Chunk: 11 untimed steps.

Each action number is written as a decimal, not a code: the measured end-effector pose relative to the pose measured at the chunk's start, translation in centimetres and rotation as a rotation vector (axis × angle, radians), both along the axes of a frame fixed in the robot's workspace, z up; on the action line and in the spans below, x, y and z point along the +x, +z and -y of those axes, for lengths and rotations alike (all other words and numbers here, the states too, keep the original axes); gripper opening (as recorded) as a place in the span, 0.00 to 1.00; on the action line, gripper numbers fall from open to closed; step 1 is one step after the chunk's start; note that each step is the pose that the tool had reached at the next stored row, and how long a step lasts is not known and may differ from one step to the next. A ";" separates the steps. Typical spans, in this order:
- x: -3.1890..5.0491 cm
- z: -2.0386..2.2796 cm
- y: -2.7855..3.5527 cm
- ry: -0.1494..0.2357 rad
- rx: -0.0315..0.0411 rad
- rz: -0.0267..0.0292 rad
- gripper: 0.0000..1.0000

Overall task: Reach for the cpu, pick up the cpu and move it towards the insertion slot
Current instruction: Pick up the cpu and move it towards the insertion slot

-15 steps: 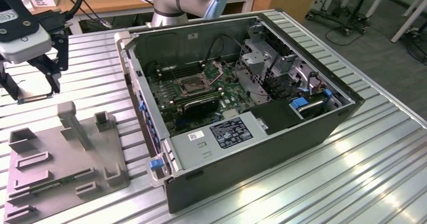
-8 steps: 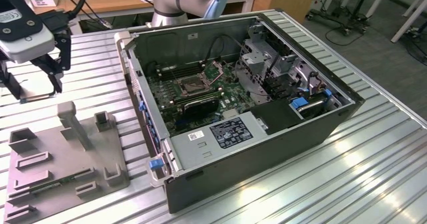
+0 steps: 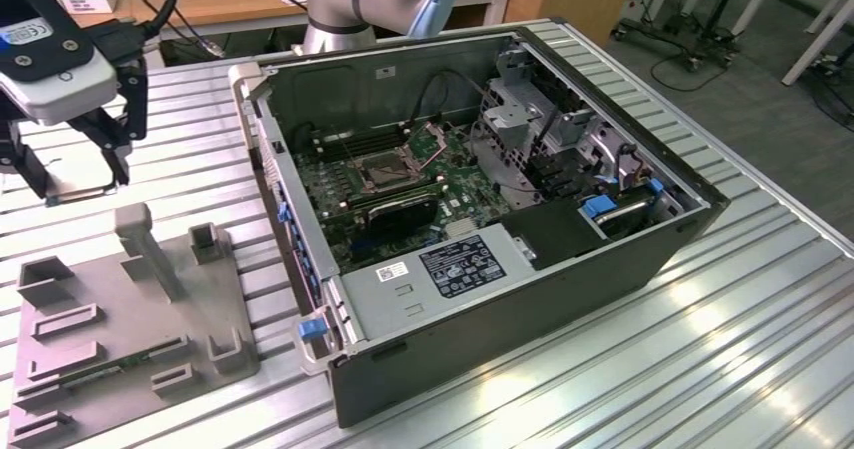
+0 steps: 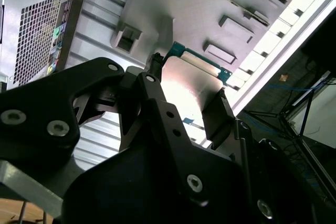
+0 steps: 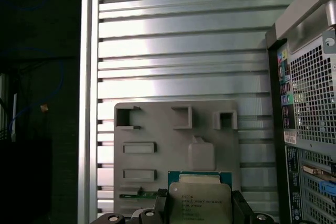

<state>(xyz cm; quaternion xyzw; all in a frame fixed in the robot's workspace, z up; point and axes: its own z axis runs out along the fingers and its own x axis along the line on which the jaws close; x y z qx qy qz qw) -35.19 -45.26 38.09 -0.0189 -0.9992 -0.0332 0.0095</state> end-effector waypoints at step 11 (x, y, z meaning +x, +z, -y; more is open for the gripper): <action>0.40 0.00 0.00 0.000 -0.0001 0.0000 0.55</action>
